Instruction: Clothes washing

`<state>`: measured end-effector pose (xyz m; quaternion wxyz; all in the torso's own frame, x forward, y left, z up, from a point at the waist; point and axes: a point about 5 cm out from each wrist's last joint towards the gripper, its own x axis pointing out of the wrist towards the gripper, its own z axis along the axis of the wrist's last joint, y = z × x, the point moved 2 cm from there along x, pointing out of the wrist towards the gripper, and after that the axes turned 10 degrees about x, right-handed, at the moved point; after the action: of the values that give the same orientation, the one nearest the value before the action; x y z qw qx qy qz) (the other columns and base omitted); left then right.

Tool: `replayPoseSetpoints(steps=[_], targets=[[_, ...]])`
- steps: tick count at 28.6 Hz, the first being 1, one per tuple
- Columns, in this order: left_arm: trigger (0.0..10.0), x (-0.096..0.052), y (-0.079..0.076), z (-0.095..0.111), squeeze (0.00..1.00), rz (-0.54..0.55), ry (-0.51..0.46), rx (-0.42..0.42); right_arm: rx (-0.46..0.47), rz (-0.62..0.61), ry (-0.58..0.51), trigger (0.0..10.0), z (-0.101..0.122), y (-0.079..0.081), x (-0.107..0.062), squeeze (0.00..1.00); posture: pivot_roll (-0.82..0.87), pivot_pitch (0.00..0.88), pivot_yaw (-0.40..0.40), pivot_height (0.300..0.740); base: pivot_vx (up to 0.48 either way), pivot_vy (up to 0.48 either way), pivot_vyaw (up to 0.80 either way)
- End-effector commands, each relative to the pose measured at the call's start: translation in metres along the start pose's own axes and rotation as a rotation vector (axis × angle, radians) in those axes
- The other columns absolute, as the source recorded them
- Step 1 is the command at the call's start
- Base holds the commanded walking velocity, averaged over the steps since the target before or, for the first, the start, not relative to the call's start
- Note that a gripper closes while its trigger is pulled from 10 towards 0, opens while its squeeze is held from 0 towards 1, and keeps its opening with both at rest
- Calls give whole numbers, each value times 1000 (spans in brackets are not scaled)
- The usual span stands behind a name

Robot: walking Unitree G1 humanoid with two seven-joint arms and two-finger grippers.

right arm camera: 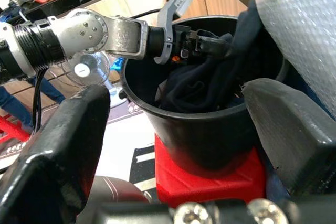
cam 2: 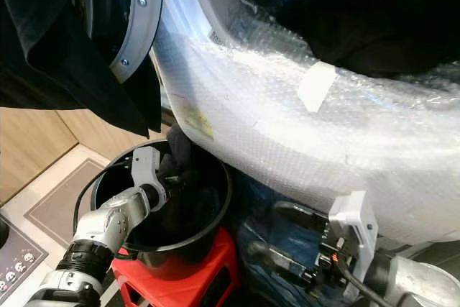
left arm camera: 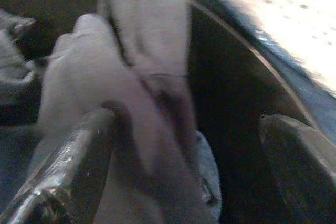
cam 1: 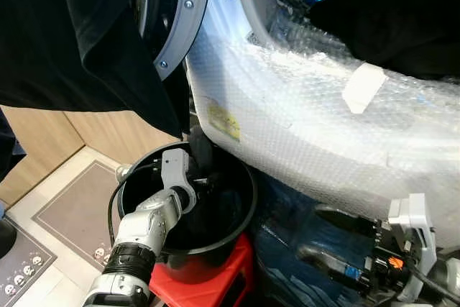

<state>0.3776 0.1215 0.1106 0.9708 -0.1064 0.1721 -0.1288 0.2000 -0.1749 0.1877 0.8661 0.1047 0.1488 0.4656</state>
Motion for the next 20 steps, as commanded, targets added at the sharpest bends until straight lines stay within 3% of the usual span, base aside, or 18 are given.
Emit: replayPoseSetpoints(steps=[1,5,16,20], targets=[[10000,0,-1,1,0,17,17,-49,-20,0,4,10000,3,5,-3,0,-142,239,48,740,0,0,0],[10000,0,0,2,0,31,25,-54,-15,-6,6,10000,2,6,-4,0,-140,251,48,740,0,0,0],[10000,3,-6,-8,0,-16,135,-191,-7,-29,15,10000,0,8,-7,0,-154,283,58,740,0,0,0],[10000,2,-8,-11,0,-35,173,-190,-3,-40,18,10000,-2,8,-8,0,-154,287,62,740,0,0,0]])
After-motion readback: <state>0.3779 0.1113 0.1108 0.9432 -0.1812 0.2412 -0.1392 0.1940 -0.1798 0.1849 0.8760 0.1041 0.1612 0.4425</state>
